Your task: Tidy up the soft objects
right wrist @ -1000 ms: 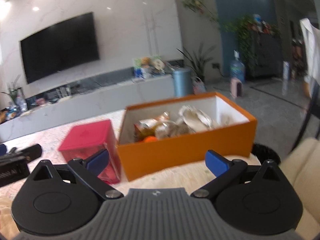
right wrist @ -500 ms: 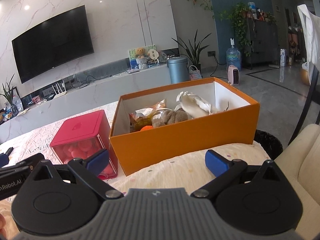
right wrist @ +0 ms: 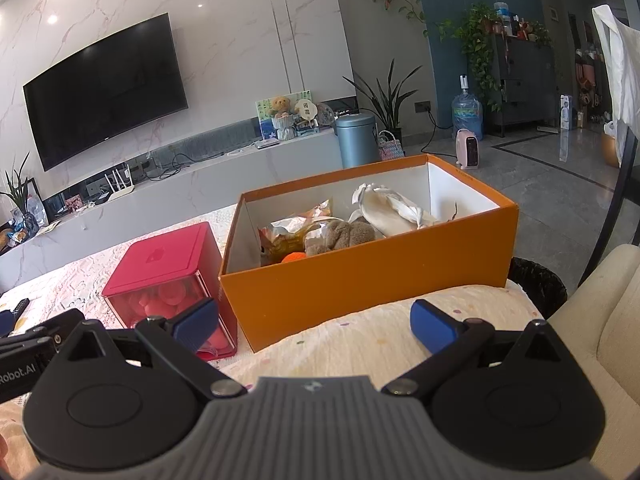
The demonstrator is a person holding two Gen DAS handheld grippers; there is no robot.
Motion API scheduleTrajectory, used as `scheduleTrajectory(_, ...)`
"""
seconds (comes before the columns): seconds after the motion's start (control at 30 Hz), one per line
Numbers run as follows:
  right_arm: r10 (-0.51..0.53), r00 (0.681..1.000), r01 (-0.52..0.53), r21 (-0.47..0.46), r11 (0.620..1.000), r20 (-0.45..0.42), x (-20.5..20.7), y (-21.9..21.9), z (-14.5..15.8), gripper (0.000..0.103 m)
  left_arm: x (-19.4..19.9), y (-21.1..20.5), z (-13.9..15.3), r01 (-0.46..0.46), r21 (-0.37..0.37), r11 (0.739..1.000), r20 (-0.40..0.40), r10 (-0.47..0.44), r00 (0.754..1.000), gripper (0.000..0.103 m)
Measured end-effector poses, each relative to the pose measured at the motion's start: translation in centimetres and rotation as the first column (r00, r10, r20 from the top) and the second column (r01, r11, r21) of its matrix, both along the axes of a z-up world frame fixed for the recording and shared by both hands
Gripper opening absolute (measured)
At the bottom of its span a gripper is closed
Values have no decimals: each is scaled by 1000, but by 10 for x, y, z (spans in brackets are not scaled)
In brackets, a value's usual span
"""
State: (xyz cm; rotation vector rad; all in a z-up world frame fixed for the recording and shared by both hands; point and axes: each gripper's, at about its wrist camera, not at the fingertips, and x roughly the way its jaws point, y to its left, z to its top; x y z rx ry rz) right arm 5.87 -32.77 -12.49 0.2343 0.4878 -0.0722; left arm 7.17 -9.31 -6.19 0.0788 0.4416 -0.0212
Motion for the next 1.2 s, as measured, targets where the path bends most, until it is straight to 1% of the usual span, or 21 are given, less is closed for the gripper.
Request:
scheduleTrajectory(0.63,-2,1000,2,12,1000,1,0,0,0,100,-3,-1,3,1,-13,1000,-7,-2,1000,103)
scheduleTrajectory(1.2,-4,1000,4,19,1000,4,-1,-1,-1,100,-4,-1,4,0,-9,1000,-12,0,1000,103)
